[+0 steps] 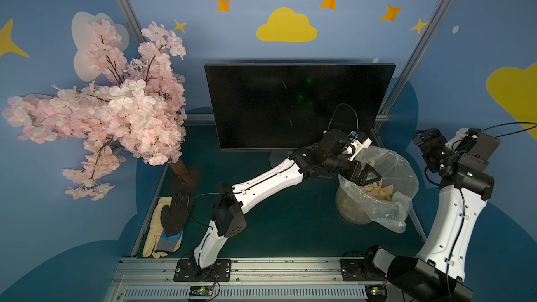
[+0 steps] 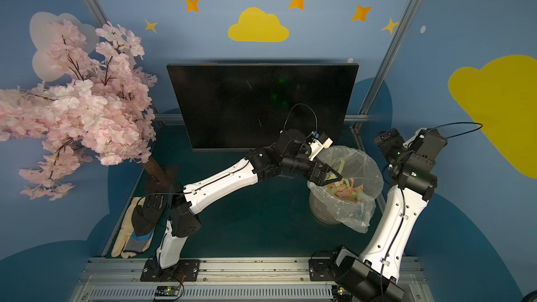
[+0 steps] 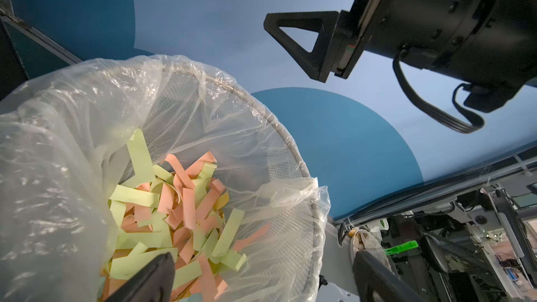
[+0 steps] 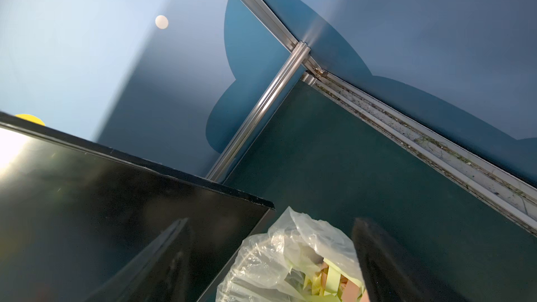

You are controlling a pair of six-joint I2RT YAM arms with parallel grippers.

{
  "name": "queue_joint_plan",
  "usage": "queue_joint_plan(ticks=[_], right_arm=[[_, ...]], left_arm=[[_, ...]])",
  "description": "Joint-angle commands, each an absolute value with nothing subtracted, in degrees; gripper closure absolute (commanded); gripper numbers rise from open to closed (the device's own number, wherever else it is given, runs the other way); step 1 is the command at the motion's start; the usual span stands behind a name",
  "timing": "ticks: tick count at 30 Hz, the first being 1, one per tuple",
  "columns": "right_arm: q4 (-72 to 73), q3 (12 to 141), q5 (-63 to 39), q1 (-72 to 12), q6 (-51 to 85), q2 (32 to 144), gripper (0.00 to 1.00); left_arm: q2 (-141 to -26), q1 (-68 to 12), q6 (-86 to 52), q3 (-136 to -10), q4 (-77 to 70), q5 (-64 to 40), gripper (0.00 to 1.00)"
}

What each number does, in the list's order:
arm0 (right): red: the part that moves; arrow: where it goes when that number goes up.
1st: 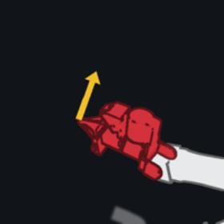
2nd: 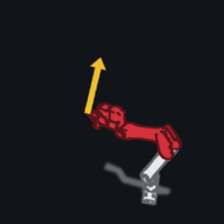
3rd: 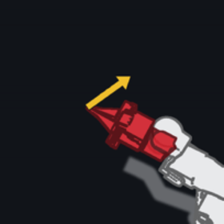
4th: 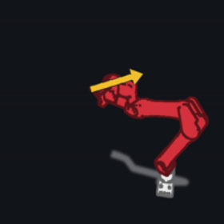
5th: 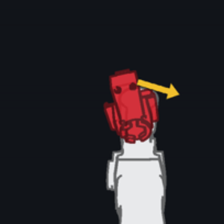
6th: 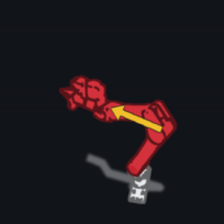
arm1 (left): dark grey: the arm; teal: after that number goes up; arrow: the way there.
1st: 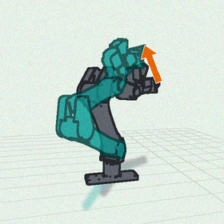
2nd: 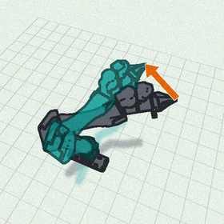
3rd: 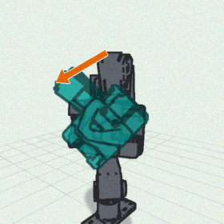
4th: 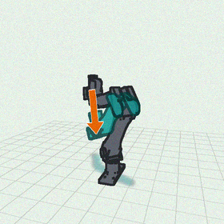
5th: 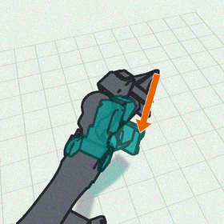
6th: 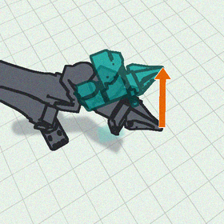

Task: Remove the sticky note from the monitor
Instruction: Place the sticky note in the trash bin, then move the trash bin to the center of the board.

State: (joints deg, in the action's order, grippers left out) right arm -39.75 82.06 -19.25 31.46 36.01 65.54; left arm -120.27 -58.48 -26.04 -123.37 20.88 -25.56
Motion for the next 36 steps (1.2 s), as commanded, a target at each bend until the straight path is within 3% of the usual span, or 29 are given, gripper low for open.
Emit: queue_joint_plan(ticks=[1, 19, 36], right_arm=[[-39.29, 80.68, -18.06, 32.69, 35.52, 65.96, 0.08], [-39.0, 73.56, -17.81, 36.21, 36.78, 67.1, 0.08], [-34.25, 61.13, -35.55, 35.69, 46.6, 67.52, 0.08]], left_arm=[[-120.3, -57.95, -23.54, -125.71, 23.07, -27.05, 0.0], [-114.08, -54.24, -22.12, -130.41, 26.99, -26.06, 0.0], [-94.59, -44.55, -19.88, -106.43, 25.62, -18.7, 0.0]])
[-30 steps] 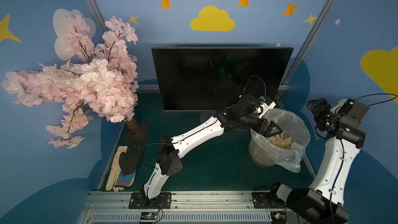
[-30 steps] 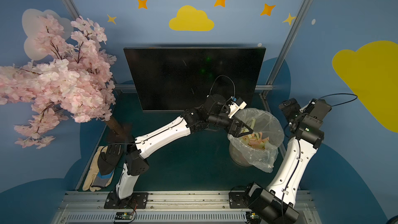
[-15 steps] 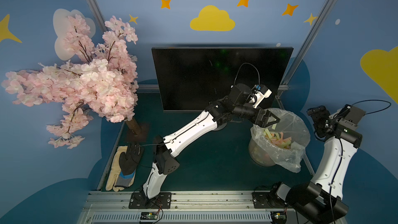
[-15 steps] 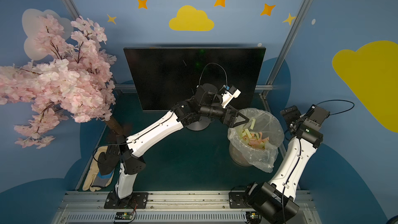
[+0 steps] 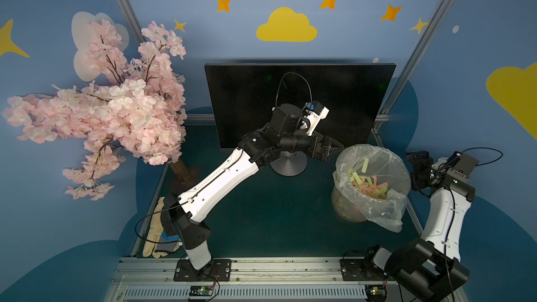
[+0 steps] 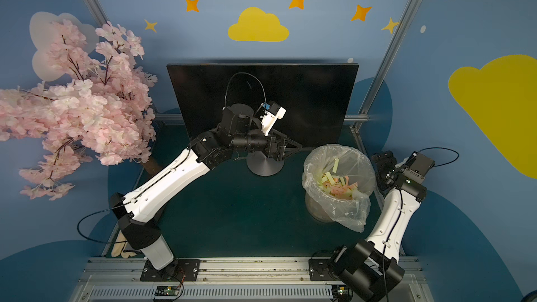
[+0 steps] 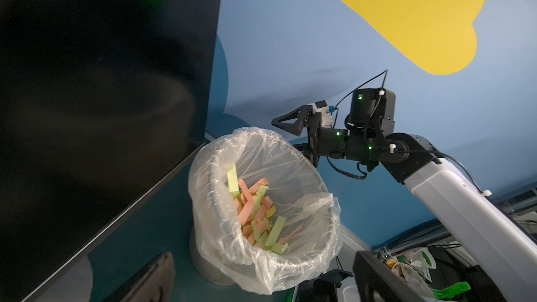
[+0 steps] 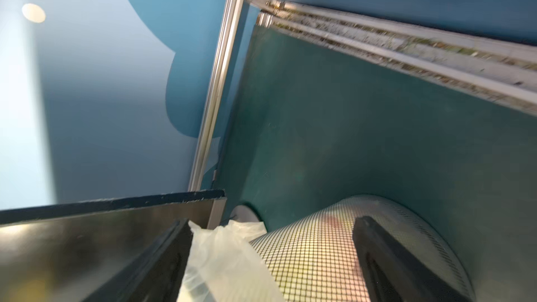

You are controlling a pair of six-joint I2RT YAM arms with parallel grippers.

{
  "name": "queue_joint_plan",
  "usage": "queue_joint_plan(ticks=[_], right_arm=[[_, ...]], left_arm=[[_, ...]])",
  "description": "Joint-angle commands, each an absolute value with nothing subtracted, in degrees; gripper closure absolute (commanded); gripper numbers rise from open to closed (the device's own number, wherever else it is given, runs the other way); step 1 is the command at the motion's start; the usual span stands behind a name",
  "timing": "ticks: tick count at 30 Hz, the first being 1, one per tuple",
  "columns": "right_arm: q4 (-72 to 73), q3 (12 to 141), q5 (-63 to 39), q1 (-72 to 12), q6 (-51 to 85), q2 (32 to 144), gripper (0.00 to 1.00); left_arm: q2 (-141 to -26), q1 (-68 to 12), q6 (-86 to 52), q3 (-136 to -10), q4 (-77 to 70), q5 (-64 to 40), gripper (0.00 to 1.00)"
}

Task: Remove the sticky note from the monitor
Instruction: Move the trash bin to the center of the board.

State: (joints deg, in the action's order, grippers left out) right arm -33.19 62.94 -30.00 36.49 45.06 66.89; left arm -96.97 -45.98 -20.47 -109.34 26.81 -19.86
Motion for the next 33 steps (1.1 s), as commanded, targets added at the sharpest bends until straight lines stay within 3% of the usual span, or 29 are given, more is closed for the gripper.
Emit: queue_joint_plan(ticks=[1, 22, 27, 33], right_arm=[[-33.97, 60.5, -36.12, 35.38, 47.0, 67.44, 0.08], [-29.19, 50.79, -32.96, 17.53, 53.56, 62.58, 0.08], [-30.8, 55.81, -32.22, 19.89, 52.77, 63.3, 0.07], [-31.64, 63.9, -30.56, 28.46, 53.78, 65.1, 0.03]], left_arm=[[-93.36, -44.12, -19.87, -104.84, 25.44, -18.42, 0.0], [-78.96, -37.03, -20.06, -87.37, 24.63, -11.23, 0.0], [-76.51, -35.19, -19.31, -86.11, 25.65, -8.33, 0.0], [-71.74, -31.92, -17.33, -82.62, 25.97, -3.33, 0.0]])
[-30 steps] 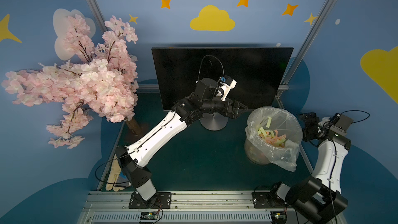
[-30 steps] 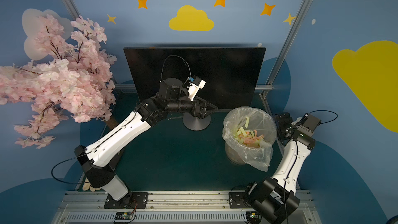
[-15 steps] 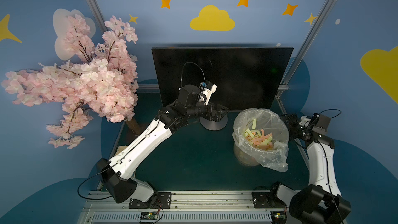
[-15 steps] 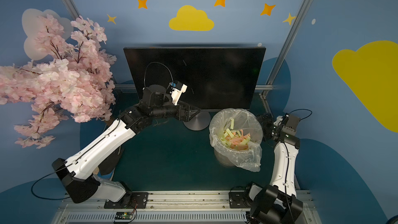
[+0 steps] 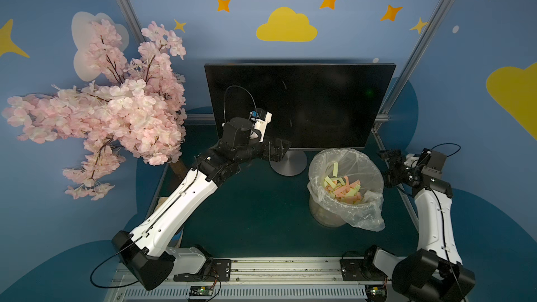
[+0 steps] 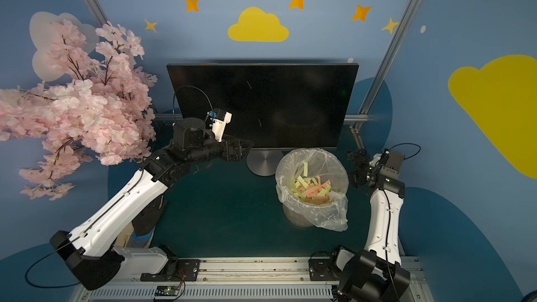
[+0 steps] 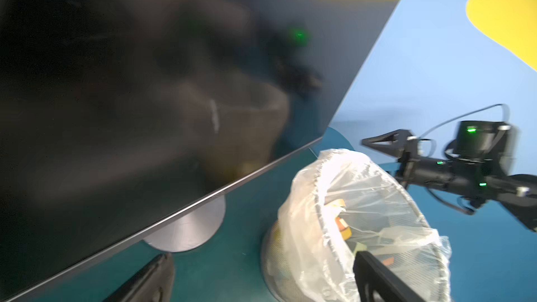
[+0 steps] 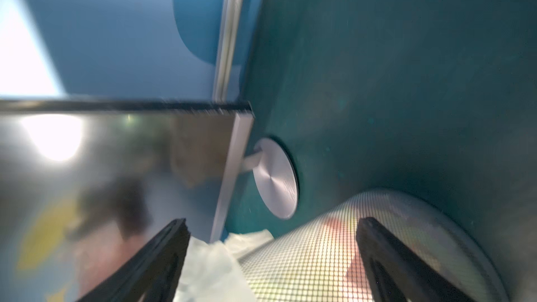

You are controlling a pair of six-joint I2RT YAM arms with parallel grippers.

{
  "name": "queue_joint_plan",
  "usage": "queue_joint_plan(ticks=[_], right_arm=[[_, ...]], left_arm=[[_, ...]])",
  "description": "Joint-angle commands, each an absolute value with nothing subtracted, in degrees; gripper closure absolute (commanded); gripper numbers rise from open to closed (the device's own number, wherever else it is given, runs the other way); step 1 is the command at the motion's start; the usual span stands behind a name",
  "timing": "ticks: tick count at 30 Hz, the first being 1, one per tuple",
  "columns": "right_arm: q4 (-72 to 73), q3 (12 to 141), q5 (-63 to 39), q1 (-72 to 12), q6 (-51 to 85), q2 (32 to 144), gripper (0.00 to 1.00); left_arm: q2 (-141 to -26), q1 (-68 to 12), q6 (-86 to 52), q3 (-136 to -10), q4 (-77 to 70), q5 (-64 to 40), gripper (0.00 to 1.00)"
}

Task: Remove the sticky note from the monitor
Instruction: Move the trash bin to the center of the board, then reset both arms

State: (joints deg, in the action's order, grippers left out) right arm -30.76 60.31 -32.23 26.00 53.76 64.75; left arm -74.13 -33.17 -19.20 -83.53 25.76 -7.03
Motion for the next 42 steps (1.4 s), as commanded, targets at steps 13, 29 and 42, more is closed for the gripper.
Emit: queue_joint_plan(ticks=[13, 29, 42], right_arm=[[-33.78, 71.72, -16.42, 30.6, 36.61, 74.22, 0.02], [-10.05, 51.49, -1.71, 20.31, 18.56, 76.34, 0.02], [8.56, 37.05, 4.77, 10.99, 9.21, 81.04, 0.02]], left_arm=[[-58.88, -21.79, -7.33, -60.9, 13.96, 10.7, 0.01], [-63.37, -9.94, 2.7, -34.9, -15.05, 10.33, 0.01], [-74.29, -4.53, 4.9, -26.29, -33.91, 6.2, 0.01]])
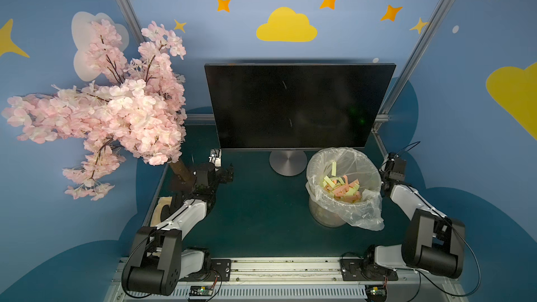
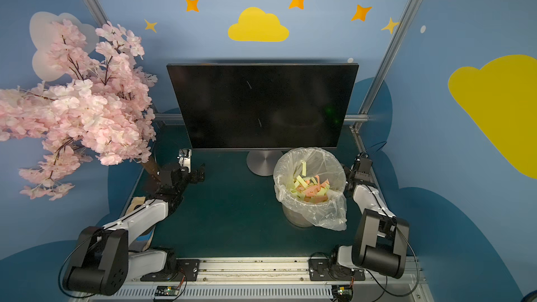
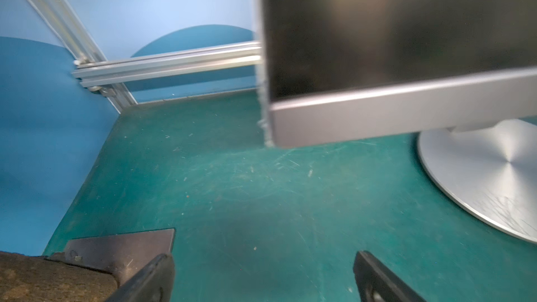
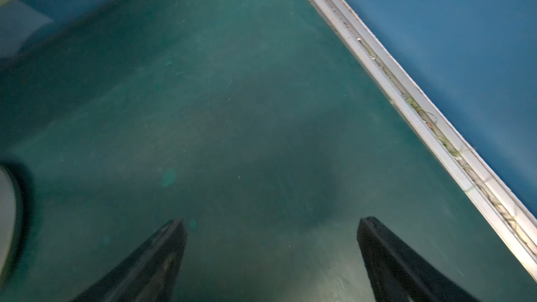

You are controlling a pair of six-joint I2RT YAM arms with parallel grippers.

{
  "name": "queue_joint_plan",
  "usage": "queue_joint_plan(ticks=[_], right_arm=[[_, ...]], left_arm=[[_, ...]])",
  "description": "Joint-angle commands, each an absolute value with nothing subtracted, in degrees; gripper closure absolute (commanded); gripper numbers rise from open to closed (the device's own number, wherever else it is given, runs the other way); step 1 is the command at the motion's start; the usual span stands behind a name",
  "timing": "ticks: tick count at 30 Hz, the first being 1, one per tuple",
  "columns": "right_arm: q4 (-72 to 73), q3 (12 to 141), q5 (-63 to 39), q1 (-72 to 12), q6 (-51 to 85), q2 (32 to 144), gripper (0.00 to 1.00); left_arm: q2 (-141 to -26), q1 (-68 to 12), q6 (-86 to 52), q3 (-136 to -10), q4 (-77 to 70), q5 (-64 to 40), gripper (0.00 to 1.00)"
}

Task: Remove the sticky note from the monitor
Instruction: Reset both arms

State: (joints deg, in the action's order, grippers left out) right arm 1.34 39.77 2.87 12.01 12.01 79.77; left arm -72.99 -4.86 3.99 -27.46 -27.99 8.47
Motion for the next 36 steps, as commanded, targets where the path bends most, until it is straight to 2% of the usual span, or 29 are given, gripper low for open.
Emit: queue_joint_plan(ticks=[1, 7, 16, 30, 36], right_arm=[[9.49, 36.24, 4.78, 10.43, 8.24, 81.02, 0.02], [14.87, 34.39, 2.07, 8.28, 4.62, 80.16, 0.02], [19.34, 29.45, 1.7, 4.94, 1.39, 75.54, 0.02], [23.66, 25.22, 1.11, 4.83, 2.01, 71.29, 0.03], [27.03, 26.51, -0.9, 3.53, 3.15, 75.74, 0.03]], left_arm=[[-75.01, -4.52, 4.8, -25.68, -34.55, 5.82, 0.01], [-80.05, -4.59, 3.82, -21.38, -43.57, 4.38, 0.0], [-89.45, -4.56, 5.11, -21.74, -51.52, 2.44, 0.0], [-89.21, -4.56, 4.83, -21.83, -50.72, 2.46, 0.0], [-89.21, -4.5, 4.88, -21.87, -50.71, 2.46, 0.0]])
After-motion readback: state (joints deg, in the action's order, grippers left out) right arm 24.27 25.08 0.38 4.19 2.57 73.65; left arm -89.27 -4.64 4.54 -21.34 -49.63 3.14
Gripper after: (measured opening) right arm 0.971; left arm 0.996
